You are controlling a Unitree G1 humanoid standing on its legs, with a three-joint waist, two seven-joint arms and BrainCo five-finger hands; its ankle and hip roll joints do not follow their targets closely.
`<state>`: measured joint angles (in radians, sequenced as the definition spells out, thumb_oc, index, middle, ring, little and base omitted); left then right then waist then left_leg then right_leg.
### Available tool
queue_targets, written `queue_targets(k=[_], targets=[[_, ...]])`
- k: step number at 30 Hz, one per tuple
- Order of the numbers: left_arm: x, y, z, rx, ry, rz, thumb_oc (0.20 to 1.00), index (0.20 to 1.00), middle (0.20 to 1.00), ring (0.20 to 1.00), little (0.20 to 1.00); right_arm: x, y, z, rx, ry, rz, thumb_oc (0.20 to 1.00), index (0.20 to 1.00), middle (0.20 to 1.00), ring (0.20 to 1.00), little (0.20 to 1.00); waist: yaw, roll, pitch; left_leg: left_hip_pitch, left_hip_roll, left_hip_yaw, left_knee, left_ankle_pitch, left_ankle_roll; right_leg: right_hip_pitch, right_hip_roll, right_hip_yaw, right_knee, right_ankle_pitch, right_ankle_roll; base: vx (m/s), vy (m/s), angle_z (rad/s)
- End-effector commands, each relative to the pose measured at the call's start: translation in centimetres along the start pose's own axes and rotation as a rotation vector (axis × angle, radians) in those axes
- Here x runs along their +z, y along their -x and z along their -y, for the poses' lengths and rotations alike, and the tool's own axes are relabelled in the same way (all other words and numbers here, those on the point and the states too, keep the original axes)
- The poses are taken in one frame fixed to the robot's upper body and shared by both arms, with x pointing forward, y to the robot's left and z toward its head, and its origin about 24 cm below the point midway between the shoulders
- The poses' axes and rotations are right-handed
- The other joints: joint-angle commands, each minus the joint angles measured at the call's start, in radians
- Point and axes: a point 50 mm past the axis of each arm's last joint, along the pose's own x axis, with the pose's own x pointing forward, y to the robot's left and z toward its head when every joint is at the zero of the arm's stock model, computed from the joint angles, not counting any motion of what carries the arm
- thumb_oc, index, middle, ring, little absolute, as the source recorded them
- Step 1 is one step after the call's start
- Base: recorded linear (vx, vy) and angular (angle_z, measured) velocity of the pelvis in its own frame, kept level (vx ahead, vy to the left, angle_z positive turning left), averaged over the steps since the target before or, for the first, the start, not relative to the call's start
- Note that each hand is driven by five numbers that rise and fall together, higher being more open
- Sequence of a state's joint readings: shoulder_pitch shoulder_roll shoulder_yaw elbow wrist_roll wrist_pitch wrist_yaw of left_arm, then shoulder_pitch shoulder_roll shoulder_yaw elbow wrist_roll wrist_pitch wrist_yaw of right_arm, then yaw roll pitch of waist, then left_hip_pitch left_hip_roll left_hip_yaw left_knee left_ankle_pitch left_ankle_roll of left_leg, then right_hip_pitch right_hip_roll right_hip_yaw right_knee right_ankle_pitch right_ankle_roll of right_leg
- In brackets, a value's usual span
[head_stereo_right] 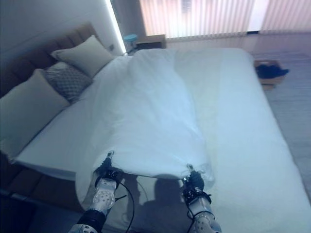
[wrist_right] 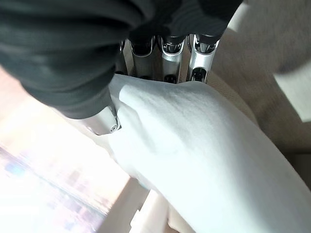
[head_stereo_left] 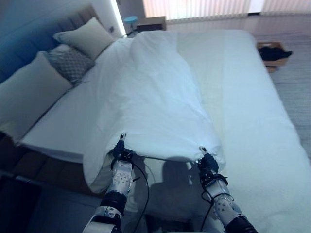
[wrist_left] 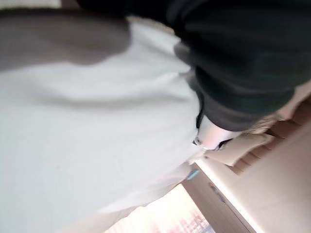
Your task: Make the bed
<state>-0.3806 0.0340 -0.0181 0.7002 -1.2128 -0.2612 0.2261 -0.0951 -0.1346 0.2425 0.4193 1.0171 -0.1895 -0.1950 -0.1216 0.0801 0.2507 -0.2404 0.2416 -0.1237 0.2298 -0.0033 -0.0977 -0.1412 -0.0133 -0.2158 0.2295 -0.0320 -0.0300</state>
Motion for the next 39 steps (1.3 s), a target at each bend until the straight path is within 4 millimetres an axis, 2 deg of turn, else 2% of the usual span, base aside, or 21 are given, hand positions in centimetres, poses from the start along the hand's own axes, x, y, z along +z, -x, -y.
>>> queue_targets(k=[1, 2, 3, 4, 7, 9, 11, 12, 13, 16, 18, 19, 22, 23, 24, 26, 27, 28, 30, 35, 39], targets=[[10.5, -0.1, 1.2, -0.125, 0.034, 0.378, 0.2, 0.2, 0.2, 0.2, 0.2, 2.5, -0.7, 0.4, -0.032, -0.02, 0.117, 0.2, 0.2, 0.2, 0.2, 0.2, 0.064, -0.055, -0.107, 0.134, 0.03, 0.046, -0.227, 0.141, -0.076, 0.135, -0.261, 0.335, -0.02, -0.058, 0.211, 0.15, 0.502, -0.4], [10.5, -0.1, 1.2, -0.124, 0.034, 0.378, 0.2, 0.2, 0.2, 0.2, 0.2, 2.5, -0.7, 0.4, -0.032, -0.02, 0.116, 0.2, 0.2, 0.2, 0.2, 0.2, 0.068, -0.057, -0.107, 0.137, 0.029, 0.05, -0.227, 0.14, -0.075, 0.138, -0.263, 0.338, -0.027, -0.054, 0.213, 0.11, 0.477, -0.47], [9.8, 0.0, 1.0, -0.127, 0.011, 0.358, 0.2, 0.2, 0.2, 0.2, 0.2, 2.4, -0.7, 0.6, -0.042, -0.013, 0.109, 0.2, 0.2, 0.2, 0.2, 0.2, 0.073, -0.077, -0.109, 0.121, -0.013, 0.071, -0.183, 0.099, -0.062, 0.133, -0.327, 0.337, -0.043, 0.084, 0.245, 0.08, 0.85, -0.1], [9.5, 0.0, 0.9, -0.127, -0.008, 0.349, 0.2, 0.2, 0.2, 0.2, 0.2, 2.3, -0.8, 0.0, -0.028, -0.007, 0.109, 0.2, 0.2, 0.2, 0.2, 0.2, 0.091, -0.09, -0.087, 0.115, -0.063, 0.165, -0.127, 0.045, -0.034, 0.093, -0.393, 0.234, -0.052, 0.196, 0.215, 0.05, 1.017, 0.19], [9.7, 0.2, 0.6, -0.115, -0.028, 0.361, 0.2, 0.2, 0.2, 0.2, 0.2, 1.1, -1.0, -0.8, -0.019, -0.014, 0.071, 0.2, 0.2, 0.2, 0.2, 0.2, 0.129, -0.074, -0.08, 0.141, -0.103, 0.275, -0.174, 0.038, 0.0, 0.095, -0.425, -0.077, 0.022, 0.154, 0.178, -0.03, 0.802, 0.05], [9.9, 0.4, 0.1, -0.104, -0.022, 0.363, 0.2, 0.2, 0.2, 0.2, 0.2, 0.6, -1.1, -1.4, 0.012, -0.017, 0.05, 0.2, 0.2, 0.2, 0.2, 0.2, 0.128, -0.065, -0.082, 0.182, -0.146, 0.311, -0.247, 0.069, 0.017, 0.093, -0.302, -0.107, 0.118, 0.042, 0.159, 0.05, 0.694, 0.01], [10.4, 0.5, -0.3, -0.094, -0.015, 0.38, 0.2, 0.2, 0.2, 0.2, 0.2, -0.1, -1.3, -1.9, 0.026, -0.025, 0.022, 0.2, 0.2, 0.2, 0.2, 0.2, 0.154, -0.079, -0.089, 0.231, -0.2, 0.352, -0.295, 0.063, 0.018, 0.133, -0.227, -0.198, 0.144, -0.032, 0.181, 0.07, 0.457, -0.24], [10.4, 0.5, -0.3, -0.092, -0.016, 0.38, 0.2, 0.2, 0.2, 0.2, 0.2, -0.1, -1.3, -1.8, 0.026, -0.025, 0.02, 0.2, 0.2, 0.2, 0.2, 0.2, 0.153, -0.081, -0.085, 0.239, -0.201, 0.352, -0.299, 0.062, 0.017, 0.14, -0.228, -0.199, 0.143, -0.036, 0.182, -0.03, 0.368, -0.27], [10.8, 0.7, -0.7, -0.083, -0.017, 0.392, 0.2, 0.2, 0.2, 0.2, 0.2, -0.5, -1.4, -1.9, 0.029, -0.023, 0.003, 0.2, 0.2, 0.2, 0.2, 0.2, 0.168, -0.104, -0.09, 0.246, -0.243, 0.373, -0.305, 0.068, 0.017, 0.175, -0.136, -0.218, 0.103, -0.084, 0.185, -0.12, 0.285, -0.3], [10.6, 1.0, -1.0, -0.071, 0.009, 0.398, 0.2, 0.2, 0.2, 0.2, 0.2, -0.8, -1.5, -2.3, 0.038, -0.039, -0.01, 0.2, 0.2, 0.2, 0.2, 0.2, 0.189, -0.138, -0.092, 0.205, -0.285, 0.422, -0.259, 0.087, 0.022, 0.218, -0.013, -0.164, -0.008, -0.093, 0.158, -0.15, 0.26, -0.41], [10.4, 1.3, -1.7, -0.045, 0.045, 0.4, 0.2, 0.2, 0.2, 0.2, 0.2, -0.9, -1.8, -3.0, 0.048, -0.044, -0.018, 0.2, 0.2, 0.2, 0.2, 0.2, 0.22, -0.148, -0.103, 0.178, -0.296, 0.462, -0.237, 0.084, 0.005, 0.275, 0.016, -0.156, -0.124, -0.141, 0.12, -0.1, 0.119, -0.36], [10.0, 1.4, -2.1, -0.033, 0.045, 0.389, 0.2, 0.2, 0.2, 0.2, 0.2, -0.7, -1.8, -2.7, 0.036, -0.038, -0.015, 0.2, 0.2, 0.2, 0.2, 0.2, 0.221, -0.144, -0.1, 0.16, -0.301, 0.467, -0.213, 0.085, 0.005, 0.286, 0.039, -0.102, -0.147, -0.15, 0.094, -0.16, 0.097, -0.37], [9.7, 1.6, -3.0, -0.005, 0.065, 0.387, 0.2, 0.2, 0.2, 0.2, 0.2, -0.8, -1.8, -2.5, 0.03, -0.022, -0.021, 0.2, 0.2, 0.2, 0.2, 0.2, 0.235, -0.131, -0.079, 0.098, -0.277, 0.493, -0.136, 0.147, -0.026, 0.293, 0.069, -0.05, -0.199, -0.111, 0.052, -0.27, 0.096, -0.39], [9.6, 1.9, -3.1, 0.001, 0.078, 0.398, 0.2, 0.2, 0.2, 0.2, 0.2, -0.7, -1.9, -2.6, 0.027, -0.02, -0.017, 0.2, 0.2, 0.2, 0.2, 0.2, 0.276, -0.115, -0.047, 0.027, -0.272, 0.387, -0.027, 0.213, -0.08, 0.29, 0.063, -0.023, -0.223, -0.08, 0.04, -0.2, 0.08, -0.38], [9.6, 1.9, -3.0, 0.0, 0.079, 0.398, 0.2, 0.2, 0.2, 0.2, 0.2, -0.6, -1.9, -2.6, 0.027, -0.02, -0.015, 0.2, 0.2, 0.2, 0.2, 0.2, 0.276, -0.112, -0.05, 0.02, -0.269, 0.385, -0.025, 0.216, -0.079, 0.285, 0.066, -0.024, -0.225, -0.075, 0.038, -0.3, 0.157, -0.72], [10.0, 2.4, -4.2, 0.037, 0.093, 0.426, 0.2, 0.2, 0.2, 0.2, 0.2, -0.7, -1.9, -3.0, 0.049, 0.0, -0.023, 0.2, 0.2, 0.2, 0.2, 0.2, 0.302, -0.107, -0.034, -0.009, -0.307, 0.215, 0.055, 0.195, -0.077, 0.266, 0.04, -0.017, -0.228, -0.047, 0.051, -0.17, 0.133, -0.63], [10.2, 2.7, -4.6, 0.051, 0.1, 0.441, 0.2, 0.2, 0.2, 0.2, 0.2, -1.1, -1.9, -2.7, 0.036, 0.002, -0.041, 0.2, 0.2, 0.2, 0.2, 0.2, 0.299, -0.118, -0.03, -0.006, -0.294, 0.196, 0.113, 0.146, -0.044, 0.264, 0.016, -0.02, -0.233, -0.035, 0.062, -0.15, 0.178, -0.33], [10.3, 2.9, -5.0, 0.062, 0.089, 0.44, 0.2, 0.2, 0.2, 0.2, 0.2, -1.6, -1.7, -2.5, 0.027, 0.002, -0.059, 0.2, 0.2, 0.2, 0.2, 0.2, 0.296, -0.131, -0.03, 0.044, -0.271, 0.175, 0.126, 0.038, 0.02, 0.255, -0.018, -0.025, -0.216, -0.027, 0.077, -0.11, 0.139, -0.32], [10.4, 3.0, -5.0, 0.063, 0.08, 0.442, 0.2, 0.2, 0.2, 0.2, 0.2, -1.8, -1.7, -2.2, 0.018, -0.001, -0.069, 0.2, 0.2, 0.2, 0.2, 0.2, 0.296, -0.133, -0.034, 0.074, -0.273, 0.13, 0.119, 0.013, 0.037, 0.248, -0.029, -0.019, -0.208, -0.025, 0.082, -0.04, 0.197, -0.19], [10.1, 2.5, -5.2, 0.084, 0.038, 0.412, 0.2, 0.2, 0.2, 0.2, 0.2, -1.9, -1.4, -1.0, -0.023, 0.022, -0.096, 0.2, 0.2, 0.2, 0.2, 0.2, 0.244, -0.115, -0.079, 0.199, -0.159, 0.076, -0.091, 0.013, 0.017, 0.228, -0.089, -0.029, -0.196, -0.046, 0.108, 0.0, 0.319, 0.14], [9.6, 2.1, -4.4, 0.071, -0.026, 0.391, 0.2, 0.2, 0.2, 0.2, 0.2, -1.3, -1.5, -0.5, -0.031, 0.081, -0.086, 0.2, 0.2, 0.2, 0.2, 0.2, 0.224, -0.091, -0.084, 0.228, -0.196, 0.068, -0.149, -0.008, 0.013, 0.231, -0.156, -0.037, -0.189, -0.02, 0.14, -0.01, 0.424, 0.26]])
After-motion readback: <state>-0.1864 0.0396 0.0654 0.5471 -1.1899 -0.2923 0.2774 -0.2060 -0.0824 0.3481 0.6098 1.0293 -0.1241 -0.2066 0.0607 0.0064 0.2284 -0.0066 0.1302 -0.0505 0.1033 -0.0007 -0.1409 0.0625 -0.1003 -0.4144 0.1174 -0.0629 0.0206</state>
